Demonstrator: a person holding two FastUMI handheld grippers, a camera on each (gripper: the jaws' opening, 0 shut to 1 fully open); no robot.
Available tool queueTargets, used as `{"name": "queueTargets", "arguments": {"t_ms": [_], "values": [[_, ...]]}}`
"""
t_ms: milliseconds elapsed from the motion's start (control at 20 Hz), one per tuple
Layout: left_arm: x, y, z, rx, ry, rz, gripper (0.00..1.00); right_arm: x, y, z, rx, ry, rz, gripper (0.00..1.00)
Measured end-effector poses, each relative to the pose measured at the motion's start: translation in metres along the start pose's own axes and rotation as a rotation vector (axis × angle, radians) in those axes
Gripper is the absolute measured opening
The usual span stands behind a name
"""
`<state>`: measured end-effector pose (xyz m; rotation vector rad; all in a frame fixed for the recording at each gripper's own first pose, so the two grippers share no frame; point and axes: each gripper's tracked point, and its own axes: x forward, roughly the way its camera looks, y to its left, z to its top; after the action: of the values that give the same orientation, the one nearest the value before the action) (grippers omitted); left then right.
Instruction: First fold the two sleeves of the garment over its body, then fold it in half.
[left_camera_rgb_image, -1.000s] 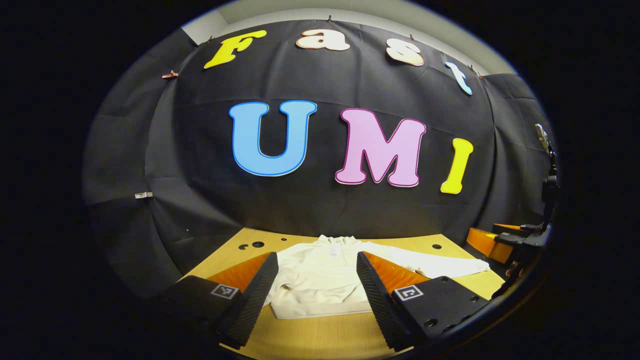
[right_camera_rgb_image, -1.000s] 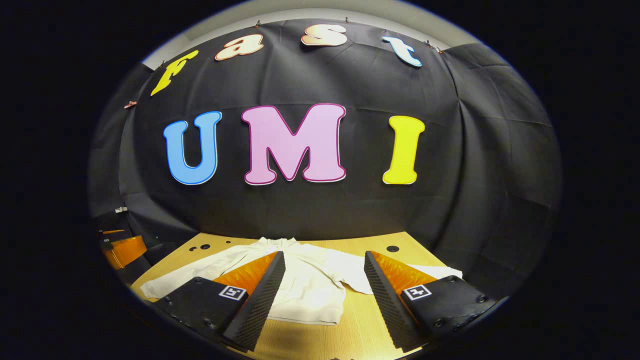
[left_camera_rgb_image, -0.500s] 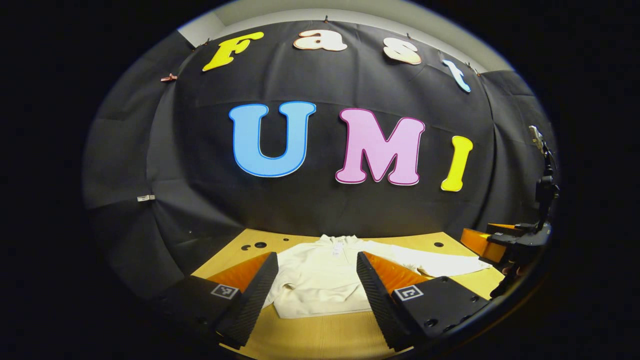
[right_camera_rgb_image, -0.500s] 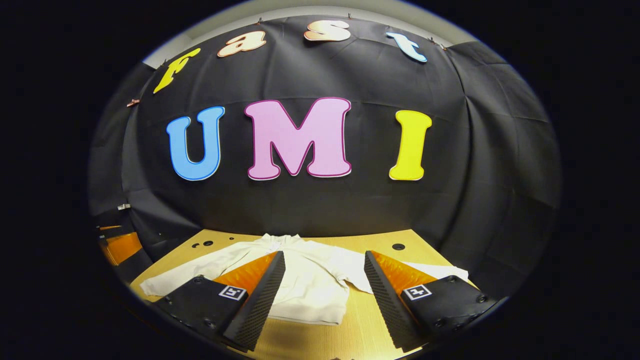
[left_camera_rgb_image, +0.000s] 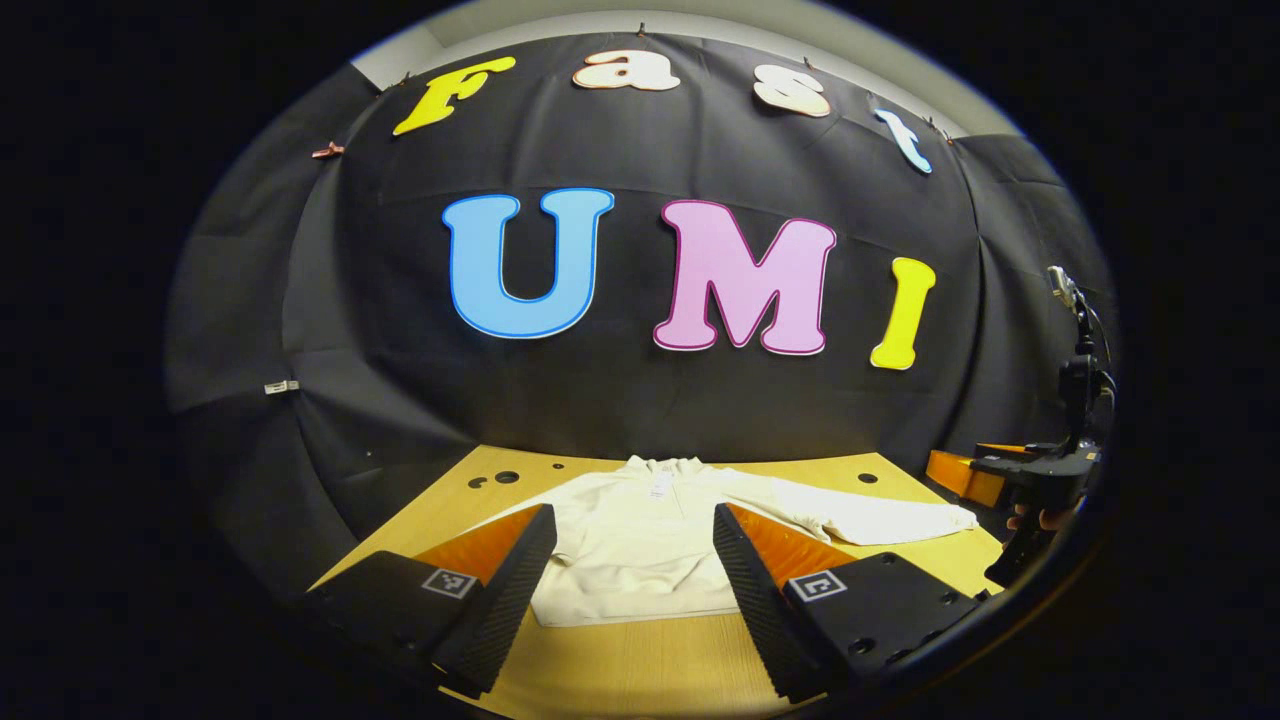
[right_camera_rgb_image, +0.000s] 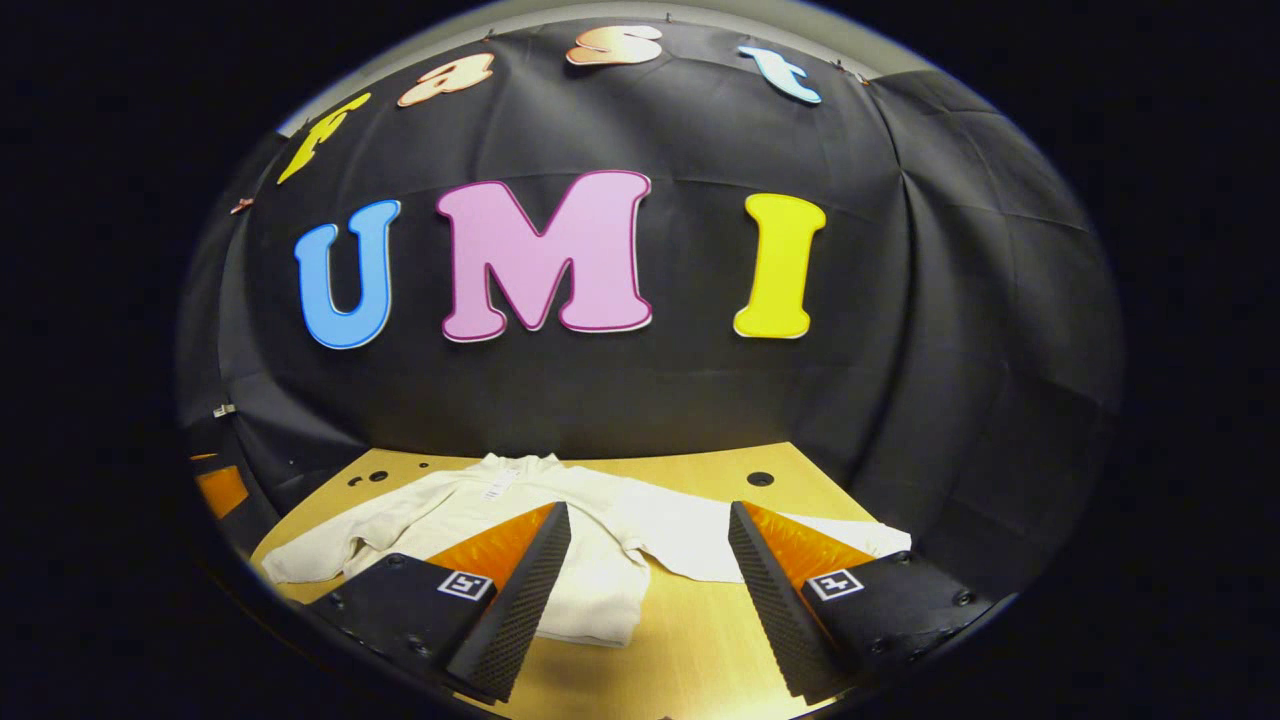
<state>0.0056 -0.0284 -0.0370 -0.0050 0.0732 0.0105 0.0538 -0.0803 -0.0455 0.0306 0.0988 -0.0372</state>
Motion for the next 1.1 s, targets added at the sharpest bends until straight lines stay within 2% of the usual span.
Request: {"name": "queueTargets", "arguments": {"t_ms": [250, 400, 650, 900, 1100], "values": [[0.003, -0.019, -0.011, -0.006, 0.030, -0.032, 0.97, 0.024, -0.066, -0.018, 0.007, 0.065, -0.125, 0.98], [0.004, -0.029, -0.021, -0.003, 0.057, -0.057, 0.97, 0.038, -0.099, -0.028, -0.006, 0.106, -0.172, 0.98], [0.010, -0.036, -0.032, 0.007, 0.099, -0.064, 0.97, 0.057, -0.153, -0.042, 0.037, 0.159, -0.264, 0.98], [0.020, -0.045, -0.041, 0.041, 0.122, -0.052, 0.97, 0.077, -0.198, -0.081, 0.062, 0.285, -0.354, 0.98], [0.028, -0.053, -0.048, 0.052, 0.146, -0.049, 0.97, 0.097, -0.233, -0.105, 0.104, 0.332, -0.413, 0.98]]}}
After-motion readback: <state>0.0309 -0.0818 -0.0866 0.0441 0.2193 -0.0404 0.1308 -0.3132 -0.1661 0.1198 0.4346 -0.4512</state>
